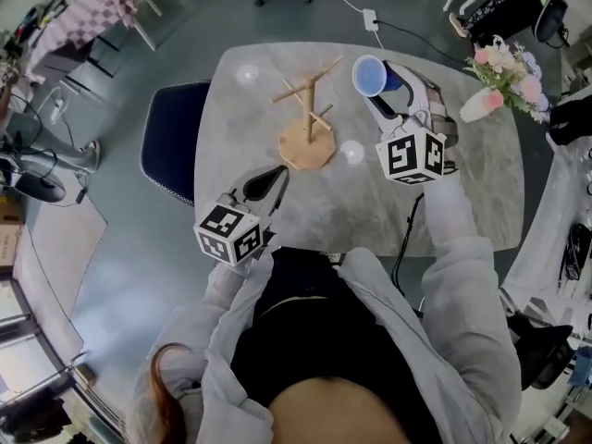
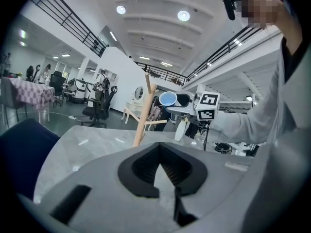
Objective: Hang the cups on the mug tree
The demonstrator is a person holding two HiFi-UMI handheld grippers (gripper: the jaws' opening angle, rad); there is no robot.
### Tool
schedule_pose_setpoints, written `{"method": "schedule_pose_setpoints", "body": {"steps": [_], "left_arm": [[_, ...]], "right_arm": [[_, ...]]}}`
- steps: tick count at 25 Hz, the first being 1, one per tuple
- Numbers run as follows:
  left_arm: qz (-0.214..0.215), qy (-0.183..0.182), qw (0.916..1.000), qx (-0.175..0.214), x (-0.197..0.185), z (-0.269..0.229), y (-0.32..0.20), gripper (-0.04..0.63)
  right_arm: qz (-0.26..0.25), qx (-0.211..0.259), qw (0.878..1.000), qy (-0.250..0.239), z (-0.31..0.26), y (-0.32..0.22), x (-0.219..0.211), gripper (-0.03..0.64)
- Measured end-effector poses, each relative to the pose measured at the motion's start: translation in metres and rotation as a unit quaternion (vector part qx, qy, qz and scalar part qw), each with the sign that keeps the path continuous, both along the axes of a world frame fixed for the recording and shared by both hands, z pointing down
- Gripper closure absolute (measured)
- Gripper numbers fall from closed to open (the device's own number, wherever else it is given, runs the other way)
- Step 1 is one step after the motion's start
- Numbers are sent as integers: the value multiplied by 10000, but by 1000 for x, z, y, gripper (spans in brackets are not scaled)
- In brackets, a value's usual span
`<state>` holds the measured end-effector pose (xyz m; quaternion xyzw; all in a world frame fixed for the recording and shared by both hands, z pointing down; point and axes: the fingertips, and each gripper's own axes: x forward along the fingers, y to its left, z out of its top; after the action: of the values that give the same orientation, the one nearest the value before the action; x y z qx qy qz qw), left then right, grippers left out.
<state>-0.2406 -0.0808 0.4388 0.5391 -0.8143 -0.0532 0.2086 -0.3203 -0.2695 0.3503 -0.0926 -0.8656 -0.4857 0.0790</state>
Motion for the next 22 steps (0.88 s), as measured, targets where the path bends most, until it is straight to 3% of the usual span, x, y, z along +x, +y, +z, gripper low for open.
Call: {"method": "schedule_pose_setpoints", "body": {"steps": [6, 12, 22], "left_arm": [[-219, 15, 9998, 39, -3, 0, 15, 597], [-294, 105, 9995, 58, -1, 4, 23, 597], [-422, 155, 9990, 61, -1, 9, 38, 597]], "right_arm": [[-504, 1364, 9891, -232, -22, 29, -21, 319], [-1011, 2484, 9626, -393, -21, 60, -19, 319], [-1244, 3221, 9379, -337, 6, 81, -13, 318]]}}
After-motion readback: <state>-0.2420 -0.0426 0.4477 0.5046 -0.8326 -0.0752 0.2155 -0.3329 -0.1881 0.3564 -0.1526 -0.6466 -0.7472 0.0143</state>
